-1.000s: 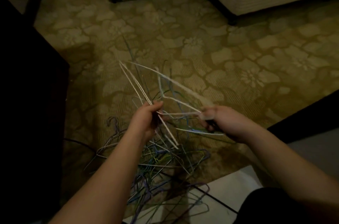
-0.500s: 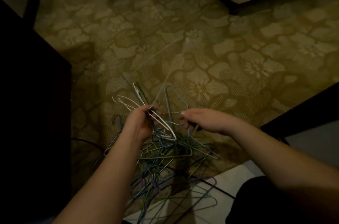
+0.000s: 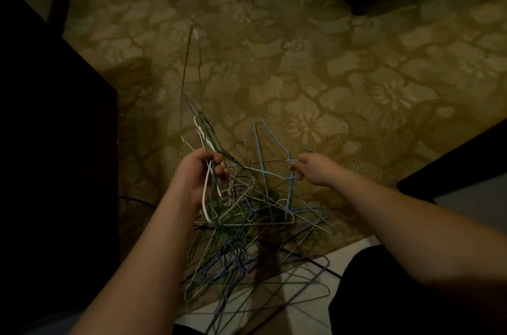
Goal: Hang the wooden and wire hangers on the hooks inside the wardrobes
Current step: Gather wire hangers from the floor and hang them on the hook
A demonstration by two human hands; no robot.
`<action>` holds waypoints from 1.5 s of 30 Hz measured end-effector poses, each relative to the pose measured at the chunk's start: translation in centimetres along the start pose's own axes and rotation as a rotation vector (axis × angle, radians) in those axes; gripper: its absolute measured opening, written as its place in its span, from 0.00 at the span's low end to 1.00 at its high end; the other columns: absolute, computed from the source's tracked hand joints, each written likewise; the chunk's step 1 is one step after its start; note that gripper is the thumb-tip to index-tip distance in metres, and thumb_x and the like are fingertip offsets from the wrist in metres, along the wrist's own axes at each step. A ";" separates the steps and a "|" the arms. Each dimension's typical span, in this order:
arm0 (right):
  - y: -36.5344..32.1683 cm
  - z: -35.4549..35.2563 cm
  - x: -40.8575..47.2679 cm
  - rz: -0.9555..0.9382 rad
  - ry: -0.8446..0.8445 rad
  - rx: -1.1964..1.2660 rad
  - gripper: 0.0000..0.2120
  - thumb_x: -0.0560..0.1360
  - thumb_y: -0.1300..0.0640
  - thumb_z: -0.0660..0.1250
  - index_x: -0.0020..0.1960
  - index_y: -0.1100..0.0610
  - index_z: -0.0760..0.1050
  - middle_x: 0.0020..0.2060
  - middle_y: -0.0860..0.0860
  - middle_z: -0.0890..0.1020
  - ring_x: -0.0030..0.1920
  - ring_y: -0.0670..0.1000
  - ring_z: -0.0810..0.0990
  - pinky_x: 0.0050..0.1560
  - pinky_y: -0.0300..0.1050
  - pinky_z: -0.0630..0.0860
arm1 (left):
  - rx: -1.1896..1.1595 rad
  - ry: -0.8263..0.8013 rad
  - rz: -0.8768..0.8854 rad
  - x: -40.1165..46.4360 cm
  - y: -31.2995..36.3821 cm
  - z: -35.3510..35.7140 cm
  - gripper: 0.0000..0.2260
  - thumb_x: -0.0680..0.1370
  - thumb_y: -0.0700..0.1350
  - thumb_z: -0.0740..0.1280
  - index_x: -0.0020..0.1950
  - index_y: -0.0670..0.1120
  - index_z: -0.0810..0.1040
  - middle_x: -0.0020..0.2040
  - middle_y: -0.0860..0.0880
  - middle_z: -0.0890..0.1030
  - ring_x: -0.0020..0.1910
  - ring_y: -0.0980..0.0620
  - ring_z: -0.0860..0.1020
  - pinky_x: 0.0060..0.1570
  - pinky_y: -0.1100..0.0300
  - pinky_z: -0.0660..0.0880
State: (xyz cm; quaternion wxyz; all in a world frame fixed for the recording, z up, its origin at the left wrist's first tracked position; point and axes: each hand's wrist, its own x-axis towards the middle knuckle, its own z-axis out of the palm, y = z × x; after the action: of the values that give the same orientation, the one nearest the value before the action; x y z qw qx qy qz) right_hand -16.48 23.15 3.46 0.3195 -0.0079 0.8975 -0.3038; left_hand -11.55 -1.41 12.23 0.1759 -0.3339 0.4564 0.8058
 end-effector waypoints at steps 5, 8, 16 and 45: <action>-1.6 -2.8 -1.9 -0.184 0.122 0.161 0.14 0.84 0.53 0.55 0.51 0.56 0.77 0.38 0.51 0.81 0.40 0.49 0.77 0.45 0.45 0.71 | 0.099 -0.008 0.102 0.0 0.0 -1.0 0.12 0.81 0.41 0.54 0.37 0.45 0.66 0.28 0.50 0.66 0.21 0.55 0.65 0.28 0.61 0.70; -1.8 -4.1 -2.3 -0.221 0.281 0.240 0.13 0.83 0.54 0.56 0.54 0.57 0.78 0.36 0.52 0.80 0.41 0.52 0.77 0.40 0.40 0.71 | 0.028 -0.043 0.148 -0.1 0.5 -0.7 0.09 0.81 0.38 0.52 0.42 0.45 0.65 0.27 0.51 0.66 0.19 0.55 0.63 0.24 0.64 0.67; 1.6 -9.1 -4.1 -0.093 0.687 0.416 0.10 0.83 0.58 0.57 0.50 0.56 0.77 0.34 0.54 0.78 0.27 0.41 0.78 0.36 0.36 0.72 | 0.055 -0.253 0.149 -0.5 1.8 0.8 0.18 0.79 0.43 0.58 0.27 0.46 0.69 0.22 0.52 0.65 0.16 0.56 0.62 0.22 0.66 0.66; -12.2 -25.1 -17.0 -0.529 0.717 0.183 0.09 0.82 0.60 0.59 0.52 0.61 0.78 0.30 0.50 0.76 0.30 0.37 0.75 0.39 0.27 0.69 | 0.329 -0.238 0.121 -13.3 11.3 2.3 0.05 0.78 0.38 0.62 0.54 0.42 0.73 0.33 0.47 0.75 0.26 0.51 0.71 0.34 0.57 0.70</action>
State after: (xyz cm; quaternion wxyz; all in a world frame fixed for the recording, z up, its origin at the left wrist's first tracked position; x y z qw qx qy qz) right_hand -19.65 30.26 35.16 -0.1006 -0.1029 0.8881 -0.4366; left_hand -9.55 -5.05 29.41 0.2320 -0.1752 0.5771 0.7632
